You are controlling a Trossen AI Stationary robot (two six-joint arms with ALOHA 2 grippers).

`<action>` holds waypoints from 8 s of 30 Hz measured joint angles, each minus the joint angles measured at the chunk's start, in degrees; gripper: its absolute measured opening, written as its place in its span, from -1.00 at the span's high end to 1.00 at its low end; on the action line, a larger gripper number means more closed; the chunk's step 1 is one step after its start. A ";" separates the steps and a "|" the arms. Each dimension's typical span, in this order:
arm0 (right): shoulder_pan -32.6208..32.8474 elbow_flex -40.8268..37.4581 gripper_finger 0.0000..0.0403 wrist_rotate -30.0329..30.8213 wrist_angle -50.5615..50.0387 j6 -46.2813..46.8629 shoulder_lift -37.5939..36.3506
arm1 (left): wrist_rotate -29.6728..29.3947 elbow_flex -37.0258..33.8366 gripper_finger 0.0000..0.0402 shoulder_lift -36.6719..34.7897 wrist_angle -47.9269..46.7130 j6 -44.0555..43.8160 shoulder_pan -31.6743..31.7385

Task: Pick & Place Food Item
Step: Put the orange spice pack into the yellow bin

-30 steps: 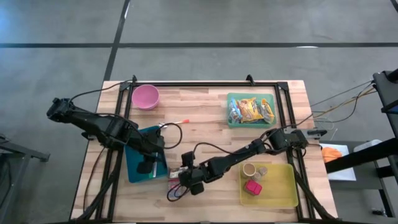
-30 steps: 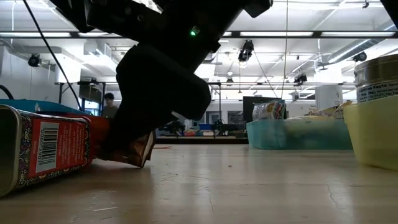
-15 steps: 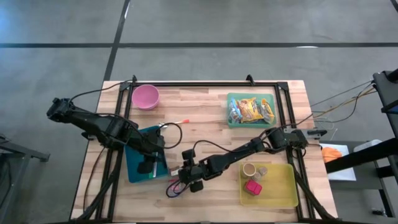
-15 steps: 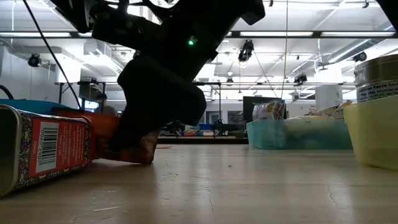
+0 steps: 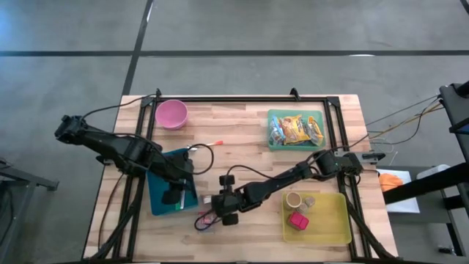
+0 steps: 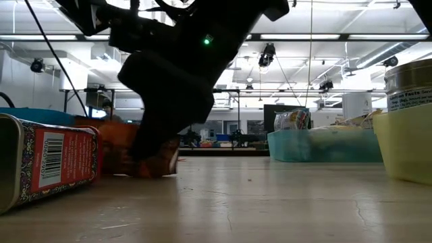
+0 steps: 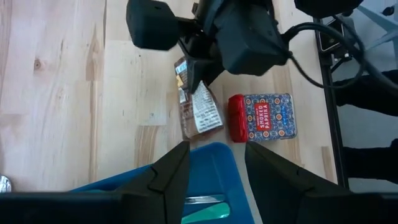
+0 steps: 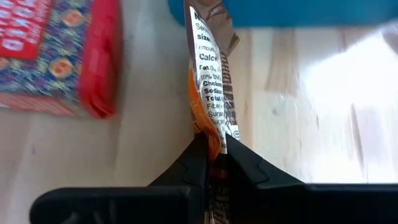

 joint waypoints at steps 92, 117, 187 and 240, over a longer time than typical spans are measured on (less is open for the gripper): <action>1.44 -32.97 0.86 -2.38 64.43 10.28 -42.57 | -2.30 -5.11 -0.22 5.53 85.99 6.64 3.63; 1.49 -33.18 0.86 -2.47 60.69 14.38 -42.52 | 0.50 -5.11 0.93 4.22 81.07 -7.21 3.78; -8.40 -9.40 -0.41 -35.32 5.63 37.23 -33.64 | 16.61 1.68 0.93 8.22 38.45 -17.24 5.70; 3.93 -9.57 0.96 -11.44 -35.20 59.83 -48.22 | 10.53 1.07 -0.04 3.50 28.90 -17.65 6.23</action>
